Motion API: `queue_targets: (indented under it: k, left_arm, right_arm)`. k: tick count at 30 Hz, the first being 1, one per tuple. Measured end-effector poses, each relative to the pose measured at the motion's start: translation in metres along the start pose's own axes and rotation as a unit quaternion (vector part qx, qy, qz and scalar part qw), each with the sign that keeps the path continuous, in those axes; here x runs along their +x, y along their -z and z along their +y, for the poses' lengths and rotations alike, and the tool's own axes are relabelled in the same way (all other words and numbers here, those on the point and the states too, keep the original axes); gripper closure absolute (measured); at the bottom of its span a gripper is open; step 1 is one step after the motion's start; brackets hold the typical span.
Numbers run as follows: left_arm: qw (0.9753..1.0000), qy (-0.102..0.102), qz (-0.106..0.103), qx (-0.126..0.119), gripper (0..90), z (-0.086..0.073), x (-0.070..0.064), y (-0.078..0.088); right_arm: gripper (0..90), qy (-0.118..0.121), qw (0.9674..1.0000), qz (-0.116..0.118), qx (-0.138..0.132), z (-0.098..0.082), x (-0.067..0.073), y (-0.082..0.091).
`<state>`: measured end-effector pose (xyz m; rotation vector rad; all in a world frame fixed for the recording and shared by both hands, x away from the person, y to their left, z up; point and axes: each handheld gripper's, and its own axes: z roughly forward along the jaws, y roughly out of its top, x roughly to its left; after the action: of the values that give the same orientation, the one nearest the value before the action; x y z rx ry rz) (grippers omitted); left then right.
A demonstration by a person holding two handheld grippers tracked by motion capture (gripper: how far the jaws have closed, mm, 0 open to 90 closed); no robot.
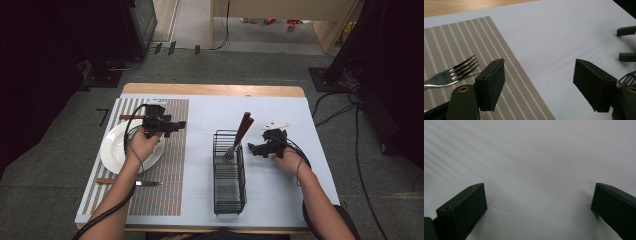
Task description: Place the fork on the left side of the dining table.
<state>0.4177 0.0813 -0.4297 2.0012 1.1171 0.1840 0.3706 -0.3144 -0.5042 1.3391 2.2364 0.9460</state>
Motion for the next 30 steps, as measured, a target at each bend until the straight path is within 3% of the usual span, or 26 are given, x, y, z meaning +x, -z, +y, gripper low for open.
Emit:
queue_targets:
  k: [5, 7, 17, 25, 30]
  left_arm:
    - [0.9996, 0.005, -0.028, 0.01, 25.9, -0.005, -0.012, -0.017]
    - [0.9995, 0.005, -0.026, 0.019, 25.6, -0.007, -0.017, -0.023]
    - [0.998, -0.037, -0.029, 0.043, 25.6, -0.015, -0.04, -0.044]
    - [0.9967, -0.049, -0.033, 0.056, 25.5, -0.021, -0.048, -0.054]
    - [0.9953, -0.064, -0.024, 0.069, 25.5, -0.025, -0.05, -0.06]
  right_arm:
    - [0.0, 0.0, 1.0, 0.0, 0.0, 0.0, 0.0, 0.0]
    - [0.0, 0.0, 1.0, 0.0, 0.0, 0.0, 0.0, 0.0]
    - [0.0, 0.0, 1.0, 0.0, 0.0, 0.0, 0.0, 0.0]
    - [0.0, 0.0, 1.0, 0.0, 0.0, 0.0, 0.0, 0.0]
    - [0.0, 0.0, 1.0, 0.0, 0.0, 0.0, 0.0, 0.0]
